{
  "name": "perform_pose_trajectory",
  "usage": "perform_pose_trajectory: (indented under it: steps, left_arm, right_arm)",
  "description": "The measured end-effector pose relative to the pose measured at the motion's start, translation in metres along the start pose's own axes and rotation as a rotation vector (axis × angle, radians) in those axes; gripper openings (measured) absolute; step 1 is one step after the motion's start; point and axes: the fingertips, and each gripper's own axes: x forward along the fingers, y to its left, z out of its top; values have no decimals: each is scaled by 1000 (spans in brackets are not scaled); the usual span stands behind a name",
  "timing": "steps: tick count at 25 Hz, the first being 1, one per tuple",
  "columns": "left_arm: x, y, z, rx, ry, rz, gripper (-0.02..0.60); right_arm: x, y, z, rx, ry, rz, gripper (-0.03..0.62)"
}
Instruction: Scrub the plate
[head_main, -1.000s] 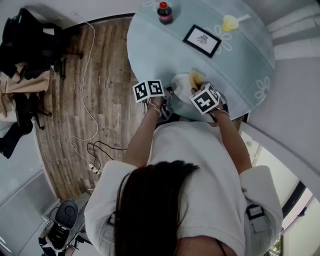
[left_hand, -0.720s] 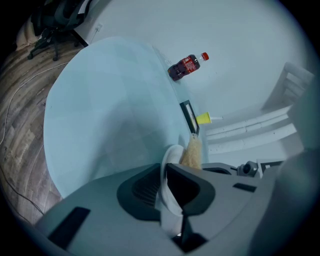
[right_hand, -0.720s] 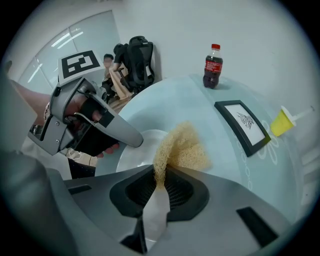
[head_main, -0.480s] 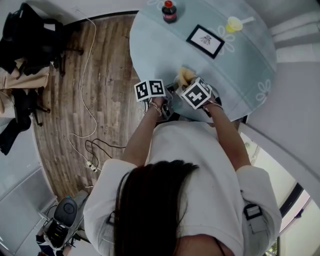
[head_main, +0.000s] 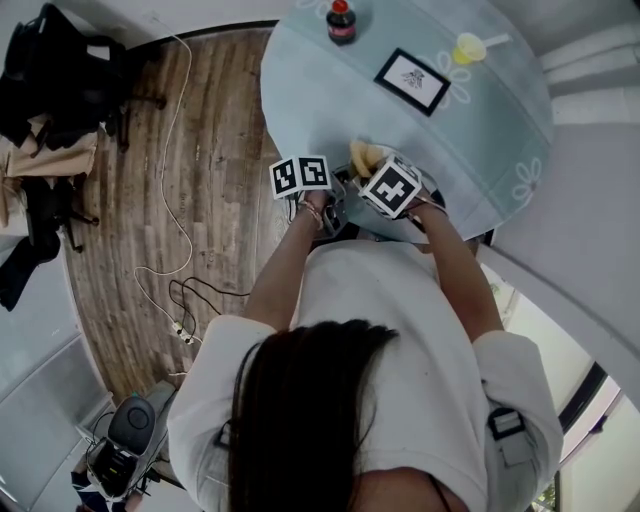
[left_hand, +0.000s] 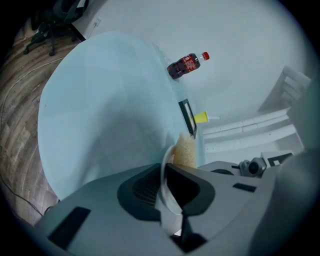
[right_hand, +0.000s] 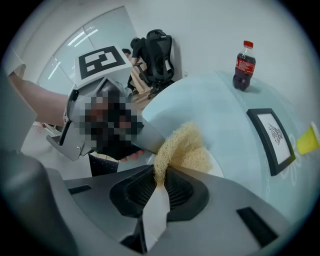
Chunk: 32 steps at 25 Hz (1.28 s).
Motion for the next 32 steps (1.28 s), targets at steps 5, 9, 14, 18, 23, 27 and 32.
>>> perform_pose_trajectory:
  steps: [5,9,14,18,23,27,32]
  left_arm:
    - [1,0,-1,-10,6,-3,44]
    - [0,1,-1,-13,8,-5,44]
    - [0,1,0,-20,1,-2,44]
    - [0,0,1,-20,4,-1,44]
    - [0,1,1,-19,1,5,44]
    - [1,1,0,-18,-3,13,44]
    - [1,1,0,-26,-10,16,44]
  right_arm:
    - [-3,13,-1,-34,-23,64,60]
    - [-6,25,-6,-43,-21,104,60]
    - [-9,35,-19,-51,13,158,61]
    - [-13,37,-30,-47,38,163,61]
    - [-19,42,-49,-57,65,191,60]
    - [-24,40,-65,-35,74,185,61]
    - [-31,34,-82,33,59,179,61]
